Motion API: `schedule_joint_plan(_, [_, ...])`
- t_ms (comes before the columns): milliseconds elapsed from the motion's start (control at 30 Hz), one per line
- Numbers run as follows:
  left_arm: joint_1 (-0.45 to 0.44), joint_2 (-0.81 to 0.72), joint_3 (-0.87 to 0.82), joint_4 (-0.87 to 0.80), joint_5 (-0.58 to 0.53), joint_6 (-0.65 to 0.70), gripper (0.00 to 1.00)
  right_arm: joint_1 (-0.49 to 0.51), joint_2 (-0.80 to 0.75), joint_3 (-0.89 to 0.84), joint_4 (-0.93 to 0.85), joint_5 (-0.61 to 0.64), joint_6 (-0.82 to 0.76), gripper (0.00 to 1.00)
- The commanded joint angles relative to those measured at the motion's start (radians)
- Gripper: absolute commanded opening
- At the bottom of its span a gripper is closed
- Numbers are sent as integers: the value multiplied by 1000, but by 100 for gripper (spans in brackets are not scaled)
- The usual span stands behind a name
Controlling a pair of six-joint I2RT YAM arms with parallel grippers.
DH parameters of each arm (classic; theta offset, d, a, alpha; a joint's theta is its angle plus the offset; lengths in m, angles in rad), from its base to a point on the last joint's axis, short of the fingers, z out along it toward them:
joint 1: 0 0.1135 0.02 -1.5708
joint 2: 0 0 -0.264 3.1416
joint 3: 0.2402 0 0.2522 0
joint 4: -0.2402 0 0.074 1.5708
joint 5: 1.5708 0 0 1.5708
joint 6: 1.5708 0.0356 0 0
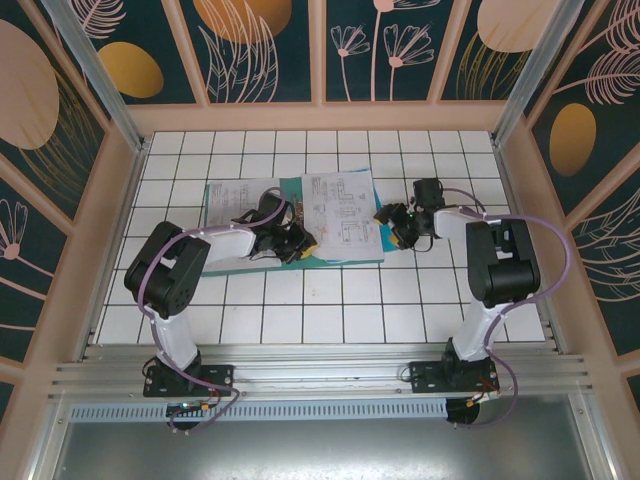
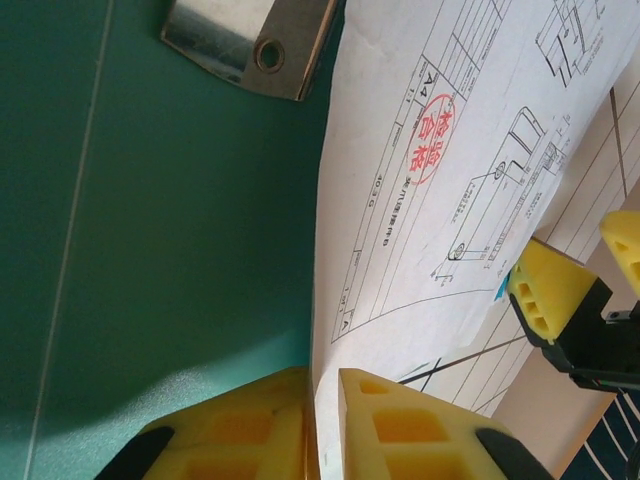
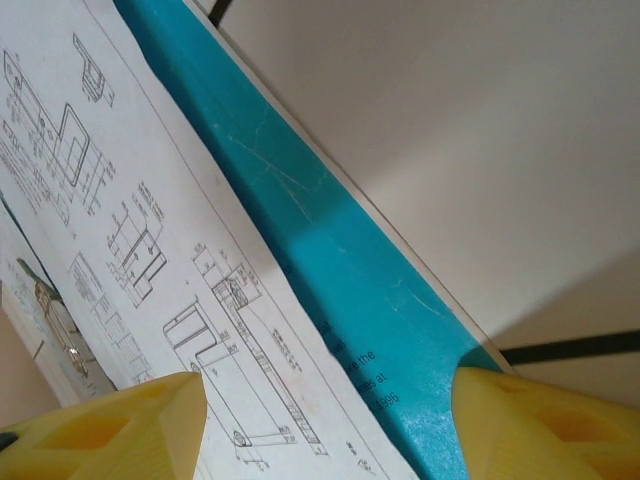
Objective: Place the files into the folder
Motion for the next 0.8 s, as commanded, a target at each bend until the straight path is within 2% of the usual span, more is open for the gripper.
schedule_joint_plan(0, [-9,16,32,6,16,-1,16,16,-27,-39,7,-35,60,67])
schedule_joint_plan(367, [-29,23,51,-7,22,-4,16,18,-66,-94,98,-101,185,67])
schedule_joint_plan(767, [-41,5,45,-12,16,-18,15,-10,-141,-32,-47,47,93,67])
